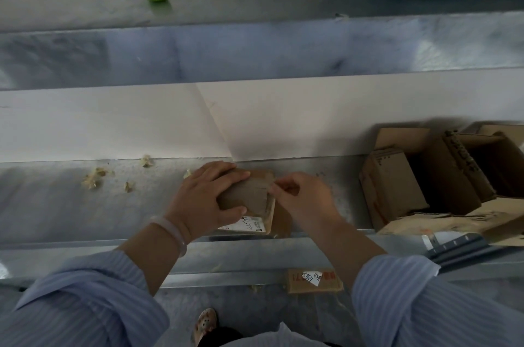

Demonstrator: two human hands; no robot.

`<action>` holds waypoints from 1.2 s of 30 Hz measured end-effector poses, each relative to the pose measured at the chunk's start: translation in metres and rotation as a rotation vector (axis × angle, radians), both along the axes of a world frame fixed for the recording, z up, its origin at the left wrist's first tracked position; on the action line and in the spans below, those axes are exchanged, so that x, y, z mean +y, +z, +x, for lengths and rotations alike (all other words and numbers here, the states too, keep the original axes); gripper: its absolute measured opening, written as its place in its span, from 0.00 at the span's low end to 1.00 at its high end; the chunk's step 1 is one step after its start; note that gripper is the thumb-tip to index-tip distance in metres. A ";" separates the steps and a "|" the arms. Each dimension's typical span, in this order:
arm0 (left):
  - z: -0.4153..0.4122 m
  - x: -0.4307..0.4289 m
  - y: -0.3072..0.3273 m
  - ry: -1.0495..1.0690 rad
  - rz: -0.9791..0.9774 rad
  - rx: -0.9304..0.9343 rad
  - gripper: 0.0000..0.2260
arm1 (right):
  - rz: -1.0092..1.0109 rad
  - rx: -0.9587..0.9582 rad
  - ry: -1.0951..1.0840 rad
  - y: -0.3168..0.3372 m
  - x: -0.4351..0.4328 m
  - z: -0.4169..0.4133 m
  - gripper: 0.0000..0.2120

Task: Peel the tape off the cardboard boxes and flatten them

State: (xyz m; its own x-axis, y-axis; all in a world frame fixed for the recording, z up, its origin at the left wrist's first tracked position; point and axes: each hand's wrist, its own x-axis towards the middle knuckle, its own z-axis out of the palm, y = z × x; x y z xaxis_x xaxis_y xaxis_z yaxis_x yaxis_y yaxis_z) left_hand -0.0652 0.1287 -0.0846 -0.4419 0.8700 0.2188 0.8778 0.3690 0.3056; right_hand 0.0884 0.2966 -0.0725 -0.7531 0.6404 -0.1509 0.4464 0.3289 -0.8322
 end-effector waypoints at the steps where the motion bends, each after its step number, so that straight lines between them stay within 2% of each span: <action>1: 0.000 0.001 0.000 0.010 0.000 -0.001 0.30 | 0.042 0.005 0.003 0.003 -0.001 0.000 0.04; 4: 0.001 0.002 0.000 0.022 0.002 -0.005 0.31 | 0.105 0.022 0.009 0.006 -0.002 -0.003 0.04; 8: 0.001 0.004 -0.001 0.048 0.009 -0.025 0.31 | 0.038 0.164 -0.002 0.007 -0.006 -0.001 0.09; 10: 0.001 0.006 -0.001 0.067 0.020 -0.030 0.31 | -0.139 0.196 -0.026 0.008 -0.006 0.003 0.06; 14: 0.002 0.008 -0.003 0.074 0.023 -0.022 0.31 | -0.821 0.276 -0.115 0.009 -0.002 0.011 0.02; 16: 0.002 0.008 -0.003 0.078 0.022 -0.028 0.31 | -0.950 0.240 -0.196 0.009 -0.001 0.013 0.06; 19: 0.002 0.009 -0.002 0.084 0.021 -0.038 0.31 | -0.672 0.109 -0.222 0.001 -0.006 0.012 0.06; 22: 0.002 0.009 -0.002 0.089 0.027 -0.038 0.31 | -0.393 0.094 -0.179 -0.005 -0.018 0.014 0.03; 26: 0.004 0.011 -0.002 0.132 0.008 -0.041 0.32 | -0.235 0.125 -0.106 -0.007 -0.024 0.019 0.05; 30: 0.005 0.012 -0.001 0.141 -0.007 -0.039 0.32 | -0.033 0.052 -0.031 -0.006 -0.016 0.017 0.03; 34: 0.004 0.013 0.000 0.148 0.015 -0.055 0.32 | -0.059 0.062 -0.011 -0.013 -0.017 0.021 0.04; 36: 0.005 0.014 0.000 0.145 0.010 -0.056 0.32 | -0.292 0.118 -0.040 -0.017 -0.020 0.023 0.05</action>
State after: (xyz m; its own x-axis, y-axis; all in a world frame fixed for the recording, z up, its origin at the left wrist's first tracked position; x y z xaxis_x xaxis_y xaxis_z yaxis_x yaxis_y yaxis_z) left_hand -0.0604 0.1423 -0.0844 -0.5745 0.7942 0.1983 0.7970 0.4874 0.3567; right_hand 0.1112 0.2769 -0.0896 -0.7511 0.6126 -0.2461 0.3494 0.0527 -0.9355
